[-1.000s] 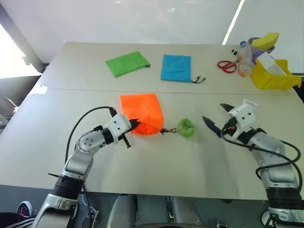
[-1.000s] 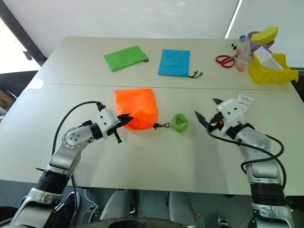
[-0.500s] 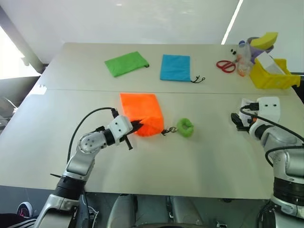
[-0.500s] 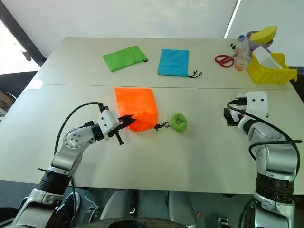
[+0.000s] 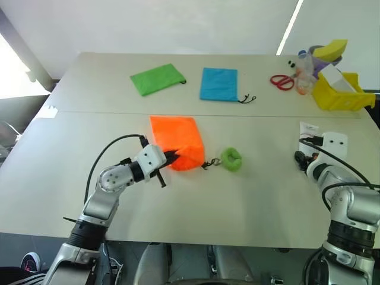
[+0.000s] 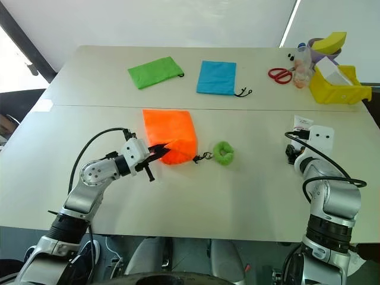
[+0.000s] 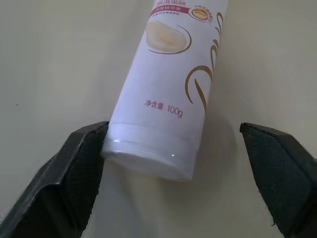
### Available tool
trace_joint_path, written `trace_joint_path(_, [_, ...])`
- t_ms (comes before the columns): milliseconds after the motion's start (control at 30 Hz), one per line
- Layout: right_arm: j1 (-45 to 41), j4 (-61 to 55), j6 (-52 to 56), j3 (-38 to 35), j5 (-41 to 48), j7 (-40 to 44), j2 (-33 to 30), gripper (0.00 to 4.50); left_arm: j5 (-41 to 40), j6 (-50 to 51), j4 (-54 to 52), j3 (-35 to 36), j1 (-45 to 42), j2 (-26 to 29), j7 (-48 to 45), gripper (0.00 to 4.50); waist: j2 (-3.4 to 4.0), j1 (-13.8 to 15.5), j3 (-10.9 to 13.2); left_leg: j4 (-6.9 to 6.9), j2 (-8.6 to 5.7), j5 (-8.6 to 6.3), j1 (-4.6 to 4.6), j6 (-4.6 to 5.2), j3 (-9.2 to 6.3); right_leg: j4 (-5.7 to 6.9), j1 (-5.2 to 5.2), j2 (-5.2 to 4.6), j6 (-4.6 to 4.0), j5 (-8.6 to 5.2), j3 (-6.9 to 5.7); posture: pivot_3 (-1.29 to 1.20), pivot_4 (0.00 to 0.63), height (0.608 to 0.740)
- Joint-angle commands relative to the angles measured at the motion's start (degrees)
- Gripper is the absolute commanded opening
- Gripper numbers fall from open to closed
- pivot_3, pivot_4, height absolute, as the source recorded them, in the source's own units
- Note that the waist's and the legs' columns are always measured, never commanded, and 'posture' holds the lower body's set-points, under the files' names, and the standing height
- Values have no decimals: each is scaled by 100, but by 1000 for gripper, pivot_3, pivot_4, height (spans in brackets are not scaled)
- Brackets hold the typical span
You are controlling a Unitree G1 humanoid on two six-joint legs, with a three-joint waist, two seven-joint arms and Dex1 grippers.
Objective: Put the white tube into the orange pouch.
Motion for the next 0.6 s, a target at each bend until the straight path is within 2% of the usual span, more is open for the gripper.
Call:
trace_joint_path(33, [-36, -96, -102, 18, 12, 82, -96, 2808, -17, -71, -244, -7, 38, 18, 15, 0, 0, 3, 0, 0, 0, 0, -1, 0, 0, 0, 0, 0, 0, 0, -1, 0, 150, 740])
trace_joint_path(233, [40, 104, -469, -7, 11, 437, -382, 2808, -15, -98, -234, -16, 21, 32, -3, 0, 0, -2, 0, 0, 0, 0, -10, 0, 1, -1, -8, 0, 0, 0, -1, 0, 150, 740])
trace_joint_path(333, [25, 159, -500, -63, 50, 436, -330, 1950, -13, -112, -227, -15, 18, 24, 5, 0, 0, -1, 0, 0, 0, 0, -10, 0, 2, 0, -8, 2, 0, 0, -2, 0, 150, 740])
trace_joint_path(367, [18, 167, -509, -64, 56, 439, -320, 1825, -10, -114, -226, -16, 17, 25, 6, 0, 0, -1, 0, 0, 0, 0, -10, 0, 2, 0, -8, 2, 0, 0, -2, 0, 150, 740])
trace_joint_path(500, [-8, 108, -571, 55, 109, 566, -330, 1825, -10, -113, -225, -2, 18, 42, 3, 0, 0, 0, 0, 0, 0, 0, -11, 0, 1, -1, -8, 1, 0, 0, -1, 0, 150, 740])
trace_joint_path(600, [18, -54, -673, 187, 371, 1062, -435, 1825, -9, -118, -222, 6, 24, 56, 4, 0, 1, -7, 0, 0, 0, 0, -10, 0, 1, -1, -8, 1, 0, 0, -1, 0, 150, 740])
